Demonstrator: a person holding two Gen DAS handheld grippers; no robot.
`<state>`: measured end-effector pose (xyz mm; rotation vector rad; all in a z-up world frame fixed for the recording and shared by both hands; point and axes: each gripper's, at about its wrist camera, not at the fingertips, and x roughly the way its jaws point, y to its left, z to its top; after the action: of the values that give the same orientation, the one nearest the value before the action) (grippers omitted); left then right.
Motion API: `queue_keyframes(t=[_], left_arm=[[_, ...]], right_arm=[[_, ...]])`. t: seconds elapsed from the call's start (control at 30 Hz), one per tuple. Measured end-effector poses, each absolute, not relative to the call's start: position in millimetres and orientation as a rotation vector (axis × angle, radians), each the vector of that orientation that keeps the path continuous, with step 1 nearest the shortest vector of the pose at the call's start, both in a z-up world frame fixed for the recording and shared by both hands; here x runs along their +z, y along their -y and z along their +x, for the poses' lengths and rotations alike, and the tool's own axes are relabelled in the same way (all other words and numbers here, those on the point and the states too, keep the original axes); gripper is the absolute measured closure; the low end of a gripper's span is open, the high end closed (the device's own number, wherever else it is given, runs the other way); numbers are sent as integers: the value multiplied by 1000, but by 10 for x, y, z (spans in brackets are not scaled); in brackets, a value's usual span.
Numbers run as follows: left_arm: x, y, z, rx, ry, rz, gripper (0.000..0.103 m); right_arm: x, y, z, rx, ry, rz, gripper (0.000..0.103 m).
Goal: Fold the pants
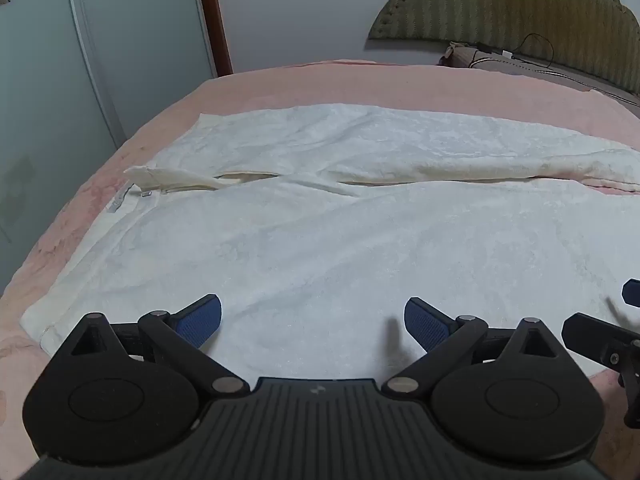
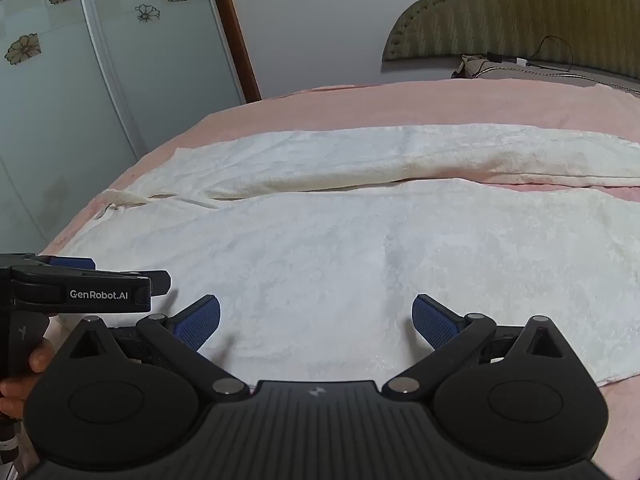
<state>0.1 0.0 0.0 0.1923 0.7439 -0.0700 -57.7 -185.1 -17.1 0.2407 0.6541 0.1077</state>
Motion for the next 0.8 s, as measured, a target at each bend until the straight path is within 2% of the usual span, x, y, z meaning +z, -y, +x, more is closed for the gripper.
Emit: queue_keyframes(t=[0.8], left_arm=[[37, -70, 4, -75, -721, 166, 5]], right_arm=[[-266, 1878, -580, 90, -676, 235, 0]])
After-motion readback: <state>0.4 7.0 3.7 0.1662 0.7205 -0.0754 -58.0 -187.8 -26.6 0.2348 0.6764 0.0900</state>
